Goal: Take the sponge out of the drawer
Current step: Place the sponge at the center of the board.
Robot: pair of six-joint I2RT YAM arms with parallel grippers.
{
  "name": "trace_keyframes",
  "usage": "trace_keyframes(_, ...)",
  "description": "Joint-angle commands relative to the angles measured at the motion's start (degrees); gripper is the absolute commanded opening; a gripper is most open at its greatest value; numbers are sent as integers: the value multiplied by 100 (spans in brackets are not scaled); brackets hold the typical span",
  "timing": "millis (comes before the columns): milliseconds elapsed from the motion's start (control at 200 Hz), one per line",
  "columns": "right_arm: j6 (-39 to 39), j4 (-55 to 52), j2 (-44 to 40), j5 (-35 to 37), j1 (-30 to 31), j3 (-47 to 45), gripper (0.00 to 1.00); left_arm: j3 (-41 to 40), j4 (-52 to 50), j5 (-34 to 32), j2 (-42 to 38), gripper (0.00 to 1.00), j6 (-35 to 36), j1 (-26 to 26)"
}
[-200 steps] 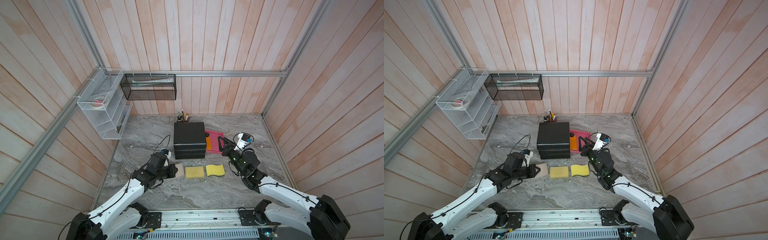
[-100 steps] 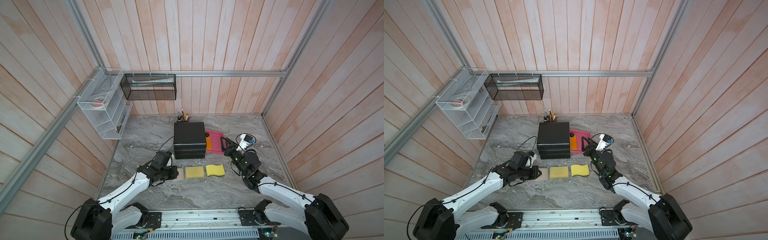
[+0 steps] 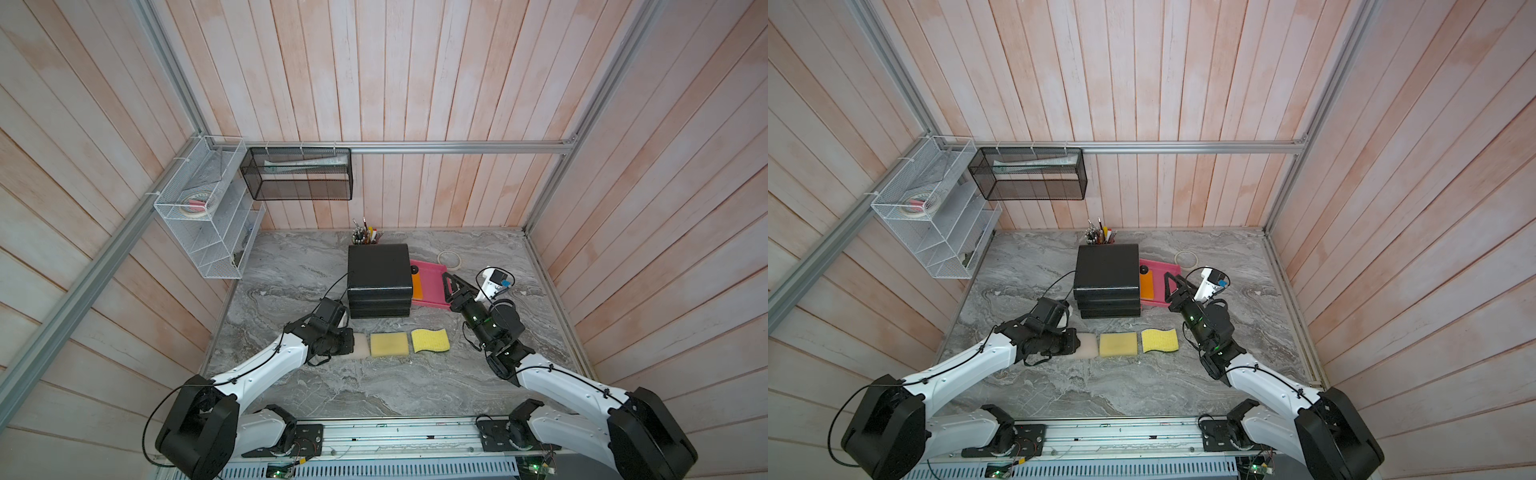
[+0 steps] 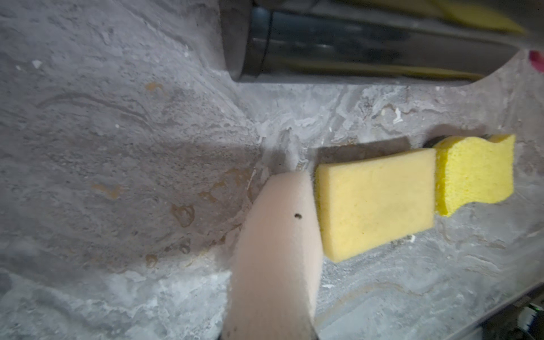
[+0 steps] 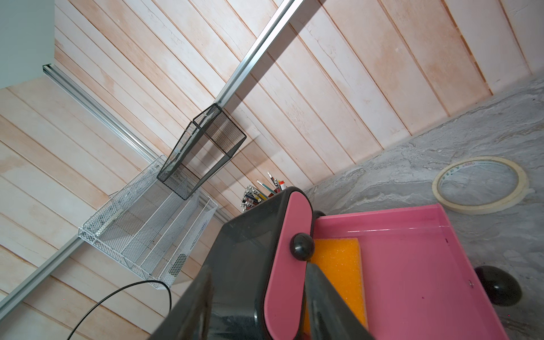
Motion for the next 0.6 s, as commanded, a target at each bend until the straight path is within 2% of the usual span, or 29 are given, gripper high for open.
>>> trace_keyframes(0, 66, 146, 27, -53, -30, -90, 52, 91, -173, -622, 269, 20, 270, 12)
trace_keyframes(220, 86, 169, 101, -26, -34, -90, 52, 422, -511, -1330, 1003, 20, 462, -107)
trace_keyframes(595, 133, 218, 295, -20, -59, -64, 52, 692, -373, -1712, 1625, 25, 651, -319)
